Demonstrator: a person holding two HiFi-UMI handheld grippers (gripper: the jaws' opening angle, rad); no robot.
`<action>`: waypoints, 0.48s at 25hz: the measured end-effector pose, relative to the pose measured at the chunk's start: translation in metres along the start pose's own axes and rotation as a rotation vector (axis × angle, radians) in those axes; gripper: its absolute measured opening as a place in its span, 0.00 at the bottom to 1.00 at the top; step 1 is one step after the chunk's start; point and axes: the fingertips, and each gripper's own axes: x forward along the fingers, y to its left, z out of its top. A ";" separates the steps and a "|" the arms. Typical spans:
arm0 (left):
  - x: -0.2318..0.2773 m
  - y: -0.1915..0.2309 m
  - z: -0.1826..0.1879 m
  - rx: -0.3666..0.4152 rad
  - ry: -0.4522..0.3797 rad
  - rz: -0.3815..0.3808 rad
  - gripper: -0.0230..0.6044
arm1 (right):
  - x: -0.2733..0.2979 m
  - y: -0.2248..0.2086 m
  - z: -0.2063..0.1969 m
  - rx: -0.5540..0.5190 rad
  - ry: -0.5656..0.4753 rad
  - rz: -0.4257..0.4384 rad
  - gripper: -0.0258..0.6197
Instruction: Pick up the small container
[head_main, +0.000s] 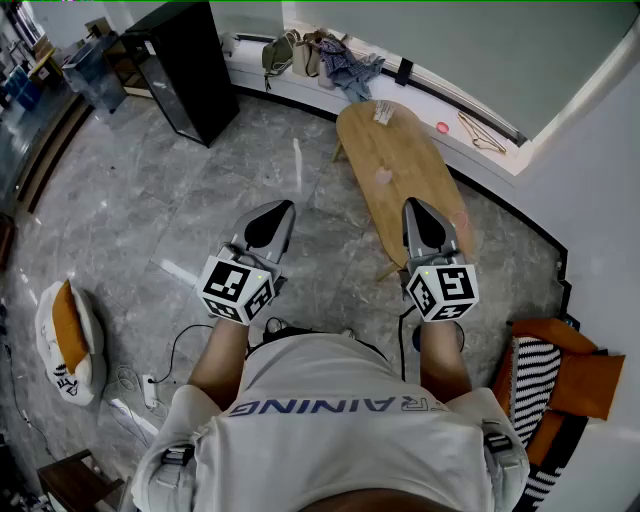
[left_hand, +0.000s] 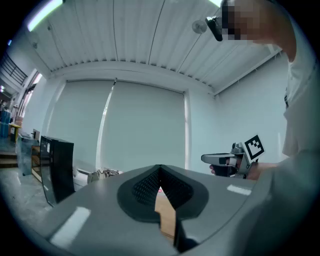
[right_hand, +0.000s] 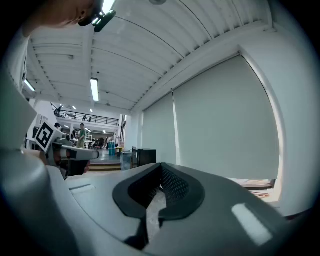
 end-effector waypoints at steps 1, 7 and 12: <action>-0.001 -0.001 0.000 -0.001 0.000 0.005 0.04 | -0.002 -0.001 -0.001 -0.002 0.002 0.001 0.06; -0.001 -0.012 -0.005 0.009 0.008 0.025 0.04 | -0.012 -0.009 -0.005 -0.005 0.011 0.001 0.06; -0.005 -0.018 -0.007 0.004 0.011 0.040 0.04 | -0.019 -0.012 -0.006 -0.006 0.011 0.010 0.06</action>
